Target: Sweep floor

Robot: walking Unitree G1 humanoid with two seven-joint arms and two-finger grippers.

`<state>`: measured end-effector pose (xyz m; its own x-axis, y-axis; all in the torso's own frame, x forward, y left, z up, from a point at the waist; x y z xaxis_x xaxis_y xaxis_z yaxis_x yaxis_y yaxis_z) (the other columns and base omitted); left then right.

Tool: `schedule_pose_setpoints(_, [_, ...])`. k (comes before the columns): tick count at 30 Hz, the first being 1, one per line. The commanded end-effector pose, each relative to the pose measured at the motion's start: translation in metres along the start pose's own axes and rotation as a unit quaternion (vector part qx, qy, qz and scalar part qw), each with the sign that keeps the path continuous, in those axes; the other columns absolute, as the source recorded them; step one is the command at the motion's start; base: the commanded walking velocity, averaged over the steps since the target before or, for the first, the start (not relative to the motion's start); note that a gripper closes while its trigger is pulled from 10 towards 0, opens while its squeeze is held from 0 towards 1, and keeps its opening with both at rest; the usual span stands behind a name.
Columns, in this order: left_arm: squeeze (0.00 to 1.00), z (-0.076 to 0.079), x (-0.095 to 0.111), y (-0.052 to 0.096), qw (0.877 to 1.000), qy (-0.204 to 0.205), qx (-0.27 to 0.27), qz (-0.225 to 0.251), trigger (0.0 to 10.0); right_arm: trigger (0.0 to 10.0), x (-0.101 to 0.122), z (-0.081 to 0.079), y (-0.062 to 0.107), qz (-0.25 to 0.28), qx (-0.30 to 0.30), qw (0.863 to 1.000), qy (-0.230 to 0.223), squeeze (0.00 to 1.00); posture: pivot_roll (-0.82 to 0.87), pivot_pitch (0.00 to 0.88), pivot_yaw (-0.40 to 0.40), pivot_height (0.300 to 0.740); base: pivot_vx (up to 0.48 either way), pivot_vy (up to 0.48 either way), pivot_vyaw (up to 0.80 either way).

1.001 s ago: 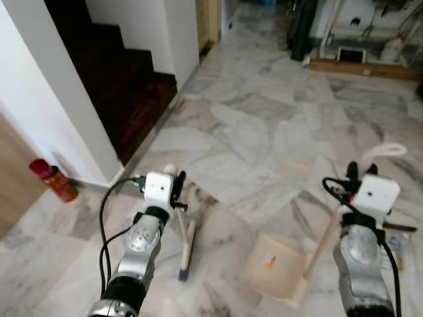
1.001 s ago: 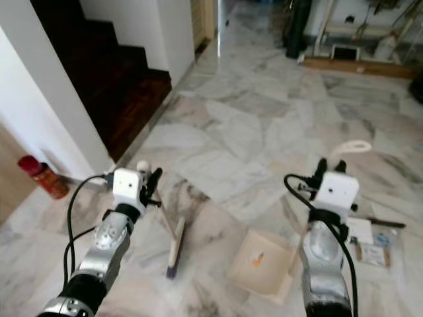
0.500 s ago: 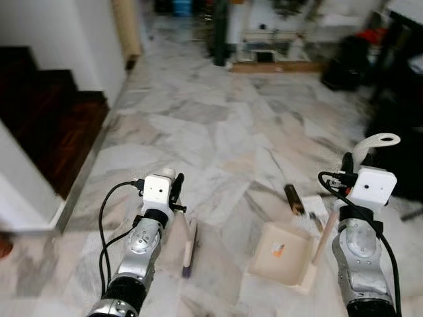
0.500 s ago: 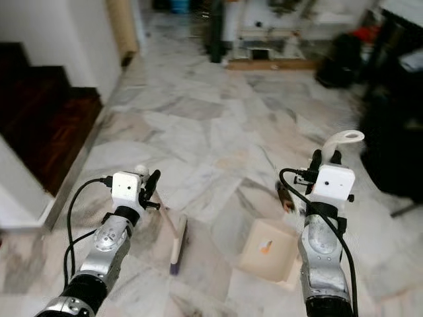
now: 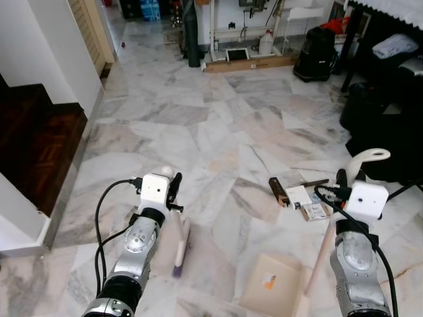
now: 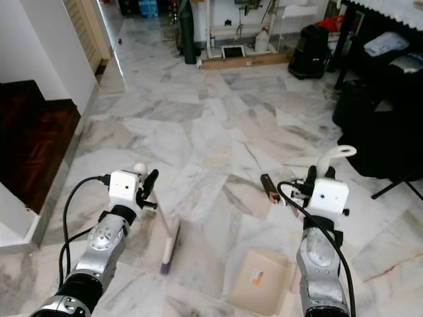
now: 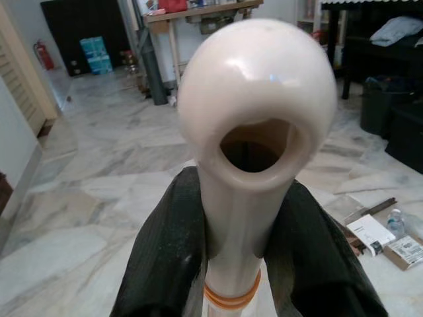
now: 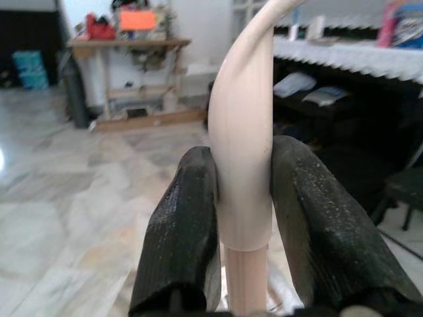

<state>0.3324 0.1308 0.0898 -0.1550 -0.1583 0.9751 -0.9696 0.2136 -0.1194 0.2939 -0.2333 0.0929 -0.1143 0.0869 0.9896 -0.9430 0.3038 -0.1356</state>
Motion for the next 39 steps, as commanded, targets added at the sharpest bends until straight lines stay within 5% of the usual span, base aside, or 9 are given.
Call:
schedule_pose_setpoints(1, [0.00, -0.003, 0.010, -0.003, 1.000, 0.001, 0.004, 0.022, 10.0, 10.0, -0.002, -0.004, 0.002, 0.004, 0.018, 1.000, 0.008, 0.00, -0.12, 0.057, 0.071, 0.740, 0.000, 0.000, 0.00])
schedule_pose_setpoints(24, [0.00, -0.004, 0.008, 0.006, 1.000, -0.003, -0.012, 0.012, 10.0, 10.0, -0.054, -0.006, 0.021, -0.076, 0.044, 0.996, 0.027, 0.00, -0.08, 0.088, 0.091, 0.740, 0.000, 0.000, 0.00])
schedule_pose_setpoints(25, [0.00, -0.004, 0.007, 0.006, 1.000, -0.003, -0.014, 0.011, 10.0, 10.0, -0.056, -0.006, 0.023, -0.079, 0.044, 0.996, 0.026, 0.49, -0.08, 0.088, 0.092, 0.740, 0.000, 0.000, 0.00])
schedule_pose_setpoints(26, [0.00, -0.004, 0.007, 0.006, 1.000, -0.002, -0.015, 0.011, 10.0, 10.0, -0.056, -0.007, 0.023, -0.080, 0.043, 0.995, 0.026, 0.49, -0.08, 0.088, 0.093, 0.740, 0.000, 0.000, 0.00])
schedule_pose_setpoints(27, [0.00, -0.004, 0.007, 0.006, 1.000, -0.002, -0.016, 0.010, 10.0, 10.0, -0.057, -0.007, 0.024, -0.081, 0.043, 0.995, 0.026, 0.83, -0.08, 0.088, 0.093, 0.740, 0.000, 0.000, 0.00])
schedule_pose_setpoints(28, [0.00, -0.004, 0.007, 0.006, 1.000, -0.002, -0.017, 0.010, 10.0, 10.0, -0.058, -0.007, 0.025, -0.082, 0.043, 0.995, 0.026, 1.00, -0.08, 0.088, 0.093, 0.740, 0.000, 0.000, 0.00])
schedule_pose_setpoints(39, [0.00, -0.001, 0.008, 0.006, 0.999, 0.003, -0.031, 0.005, 10.0, 10.0, -0.059, -0.006, 0.024, -0.077, 0.044, 0.996, 0.031, 1.00, -0.08, 0.087, 0.097, 0.740, 0.000, 0.000, 0.00])
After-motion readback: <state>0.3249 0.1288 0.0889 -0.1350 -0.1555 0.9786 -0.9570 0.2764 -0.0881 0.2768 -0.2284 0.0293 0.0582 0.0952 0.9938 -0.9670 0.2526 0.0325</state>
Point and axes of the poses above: a point about 5 cm out from each wrist's last joint towards the gripper, its own y axis pointing back from the gripper into the wrist, its own x axis along the axis of the wrist's last joint, z = x × y, the point moved 1 cm from there along -y, pointing out of the wrist towards the gripper, and after that the axes turned 5 degrees about -y, right-handed, at the moved point
